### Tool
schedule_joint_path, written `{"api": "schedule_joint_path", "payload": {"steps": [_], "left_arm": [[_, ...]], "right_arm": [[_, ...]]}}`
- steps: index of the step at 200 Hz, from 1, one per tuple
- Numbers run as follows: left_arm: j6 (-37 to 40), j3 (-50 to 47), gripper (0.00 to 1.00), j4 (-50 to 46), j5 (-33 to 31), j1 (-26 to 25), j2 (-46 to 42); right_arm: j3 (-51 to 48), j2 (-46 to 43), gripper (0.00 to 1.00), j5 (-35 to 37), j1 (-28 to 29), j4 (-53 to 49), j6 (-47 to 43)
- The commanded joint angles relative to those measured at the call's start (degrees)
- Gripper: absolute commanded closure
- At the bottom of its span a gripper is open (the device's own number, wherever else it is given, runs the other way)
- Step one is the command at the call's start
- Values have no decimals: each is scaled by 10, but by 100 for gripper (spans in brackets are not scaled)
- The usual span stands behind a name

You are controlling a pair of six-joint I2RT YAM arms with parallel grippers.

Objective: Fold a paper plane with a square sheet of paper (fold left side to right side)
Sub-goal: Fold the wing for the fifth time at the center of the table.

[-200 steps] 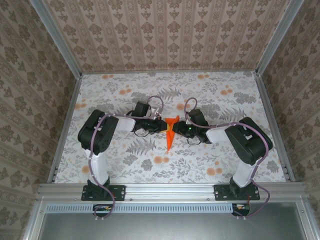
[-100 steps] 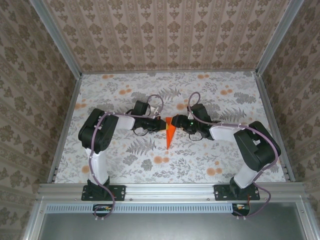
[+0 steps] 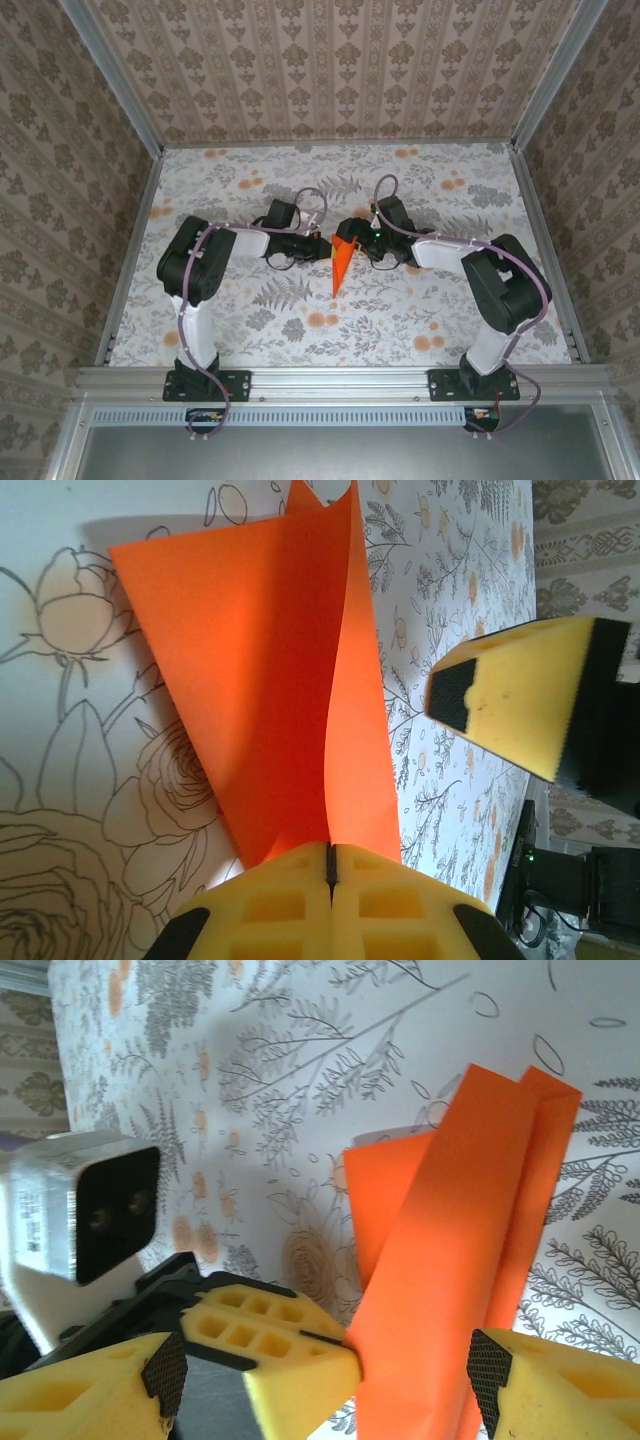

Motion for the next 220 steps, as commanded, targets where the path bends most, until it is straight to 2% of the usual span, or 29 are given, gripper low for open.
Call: {"api": "schedule_joint_path", "payload": {"steps": [1,155,220], "left_arm": [[17,6,100,-9,6,7,12],[12,6,100,-3,6,10,20],[18,8,100,-3,7,9,13]], "right_arm": [[19,18,23,0,-1,-23,16],[46,71,23,-24,6,-10,19],[66,87,23,-7,9,-77,13]]}}
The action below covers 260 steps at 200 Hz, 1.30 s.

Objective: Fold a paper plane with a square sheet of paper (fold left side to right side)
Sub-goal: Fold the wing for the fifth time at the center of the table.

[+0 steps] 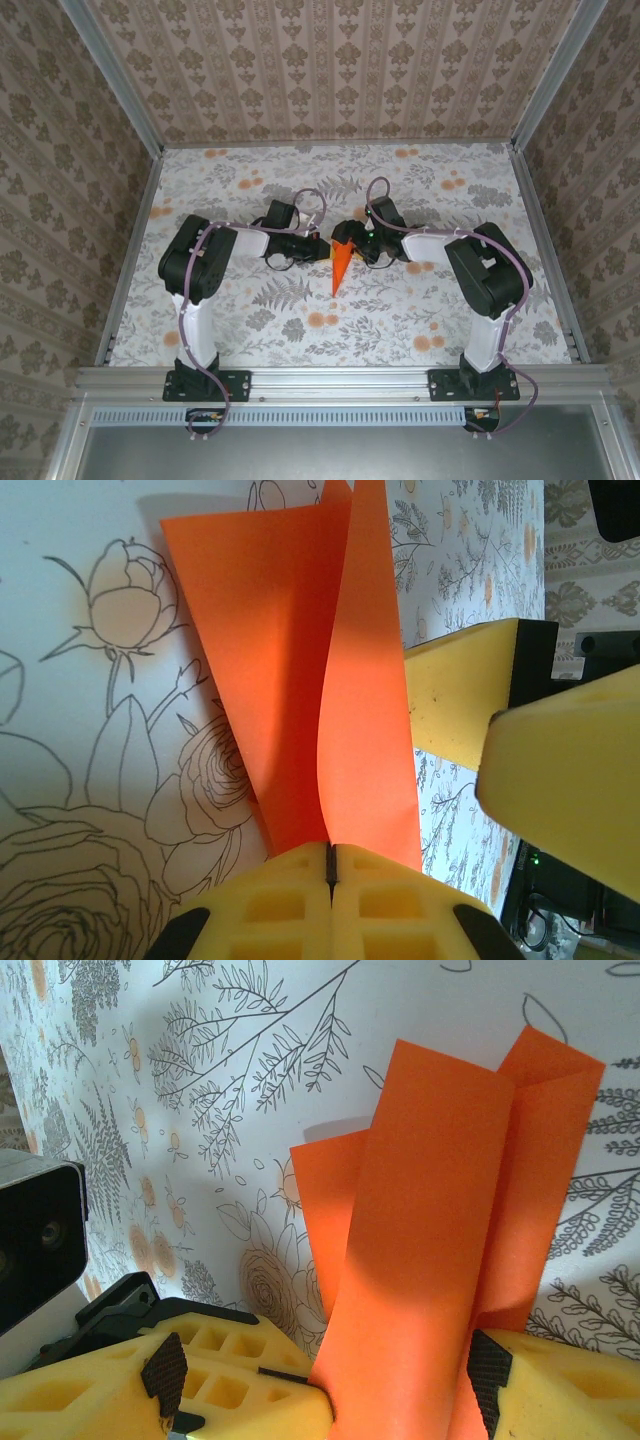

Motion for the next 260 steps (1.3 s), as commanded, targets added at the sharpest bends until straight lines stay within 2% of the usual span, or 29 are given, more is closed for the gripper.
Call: {"api": "schedule_joint_path", "payload": {"steps": [1,91,260], "left_arm": [[18,8,100,-3,7,5,3],[31,28,100,-26,4,6,7],[43,54,100,-55,-2,2,50]], "right_arm": [[17,17,23,10,4,-55,-1],[37,32,23,34,9,-126,-21],[44,44,23,22,14,-107,-22]]}}
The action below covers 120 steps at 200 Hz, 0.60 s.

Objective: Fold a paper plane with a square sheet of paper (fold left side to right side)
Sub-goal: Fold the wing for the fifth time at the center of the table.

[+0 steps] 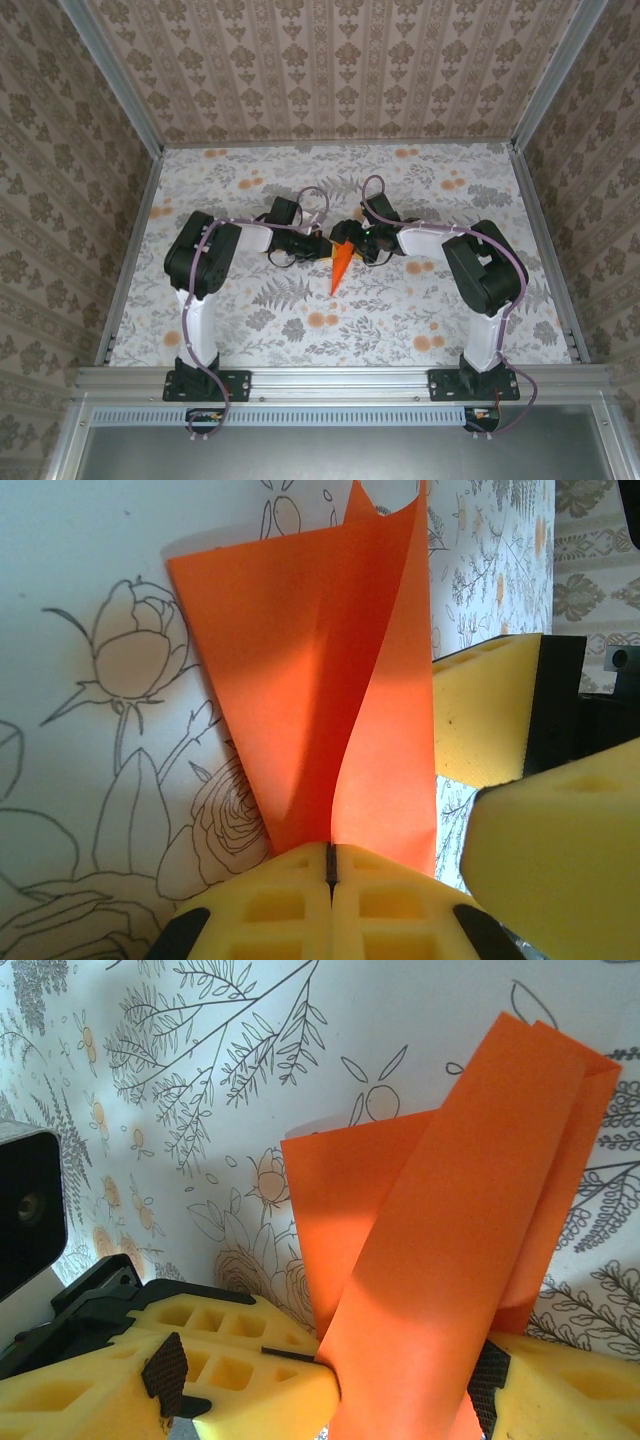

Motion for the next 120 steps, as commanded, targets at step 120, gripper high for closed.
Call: {"api": "schedule_joint_path", "payload": {"steps": [120], "left_arm": [[33,9,100,-54,-46,5,48]], "right_arm": [[-21,-65,18,19,-5,-26,-40]]}}
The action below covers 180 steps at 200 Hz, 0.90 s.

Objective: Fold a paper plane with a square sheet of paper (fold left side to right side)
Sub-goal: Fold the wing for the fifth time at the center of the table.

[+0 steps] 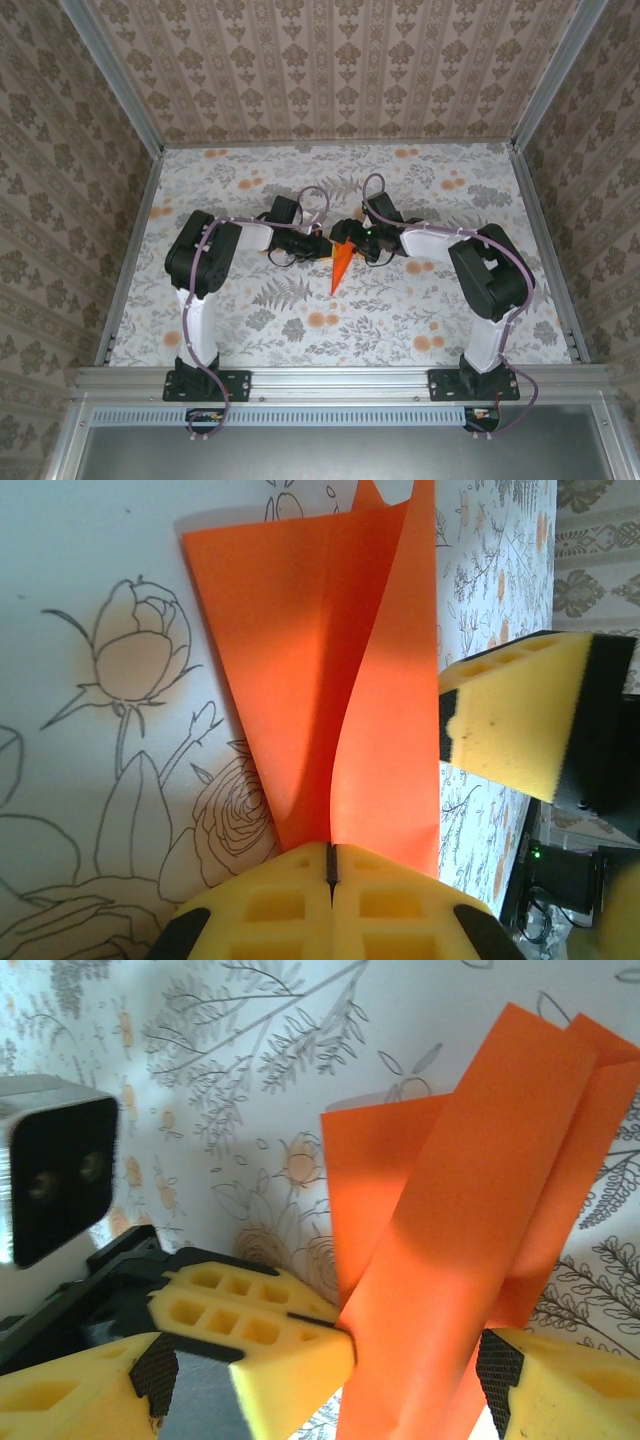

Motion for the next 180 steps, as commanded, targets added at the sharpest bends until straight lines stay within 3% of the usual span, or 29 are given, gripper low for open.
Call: {"api": "schedule_joint_path", "payload": {"steps": [1,33,95,120,180], "left_arm": [[24,-2,100,-34,-48,4,41],[25,0,100,-34,-48,4,44],[28,3,100,-39,-49,5,44],[29,4,100,-40,-50,5,43],[30,7,100,-44,-52,4,43]], "right_arm": [[-10,-32,18,17,-4,-22,-10],[-22,-52,25,19,-5,-27,-17],[1,-25,75,14,-6,-38,-46],[6,-8,89,25,-6,-48,-50],[25,16,93,34,-7,-56,-71]]}}
